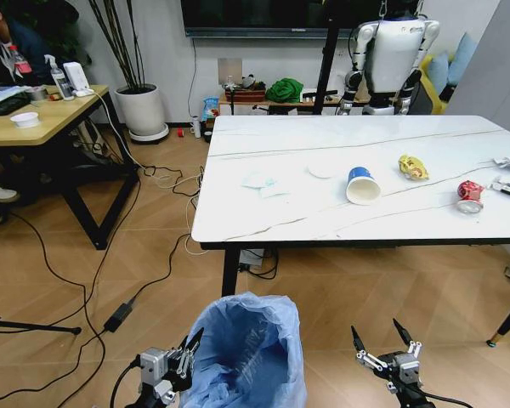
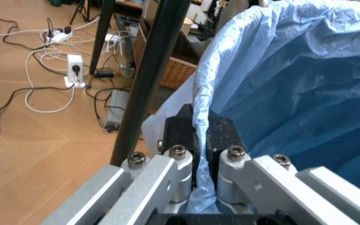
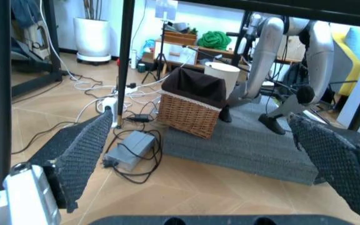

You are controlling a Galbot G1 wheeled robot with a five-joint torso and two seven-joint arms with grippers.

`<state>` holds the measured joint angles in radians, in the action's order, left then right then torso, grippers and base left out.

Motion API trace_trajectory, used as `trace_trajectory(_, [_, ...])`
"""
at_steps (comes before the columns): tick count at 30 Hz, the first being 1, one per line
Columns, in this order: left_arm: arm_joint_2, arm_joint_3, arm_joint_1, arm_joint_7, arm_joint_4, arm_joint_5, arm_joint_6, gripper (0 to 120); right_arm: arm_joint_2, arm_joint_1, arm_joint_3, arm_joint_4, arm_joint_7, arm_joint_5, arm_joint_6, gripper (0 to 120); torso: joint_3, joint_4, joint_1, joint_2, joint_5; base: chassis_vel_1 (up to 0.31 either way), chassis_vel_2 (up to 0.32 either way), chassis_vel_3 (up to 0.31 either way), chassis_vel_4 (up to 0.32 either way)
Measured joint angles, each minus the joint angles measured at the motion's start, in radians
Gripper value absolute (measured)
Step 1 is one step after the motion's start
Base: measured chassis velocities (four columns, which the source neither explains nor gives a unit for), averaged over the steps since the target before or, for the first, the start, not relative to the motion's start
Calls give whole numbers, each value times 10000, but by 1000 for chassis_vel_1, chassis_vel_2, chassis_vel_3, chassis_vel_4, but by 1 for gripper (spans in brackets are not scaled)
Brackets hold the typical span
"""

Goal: Pick up the trash bin and place the trash from the table into it.

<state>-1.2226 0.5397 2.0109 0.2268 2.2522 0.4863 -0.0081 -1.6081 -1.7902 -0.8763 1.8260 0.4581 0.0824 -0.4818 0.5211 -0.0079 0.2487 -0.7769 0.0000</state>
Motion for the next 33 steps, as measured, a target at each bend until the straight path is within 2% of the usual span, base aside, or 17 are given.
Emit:
trace_trajectory(11, [-43, -4, 48, 11, 18, -6, -5, 0, 0, -110, 99, 305, -75, 315, 83, 100, 256, -1, 187, -442, 0, 0, 0, 0, 0])
trace_trajectory(26, [-37, 14, 74, 11, 22, 16, -20, 0, 0, -513, 499, 1071, -336, 1911, 986, 100, 675, -1, 505, -1178, 0, 0, 0, 0, 0])
trace_trajectory(33, [-39, 13, 75, 12, 20, 27, -24, 0, 0, -493, 372, 1037, -359, 1724, 888, 100, 855, -1, 645, -1500, 0, 0, 0, 0, 0])
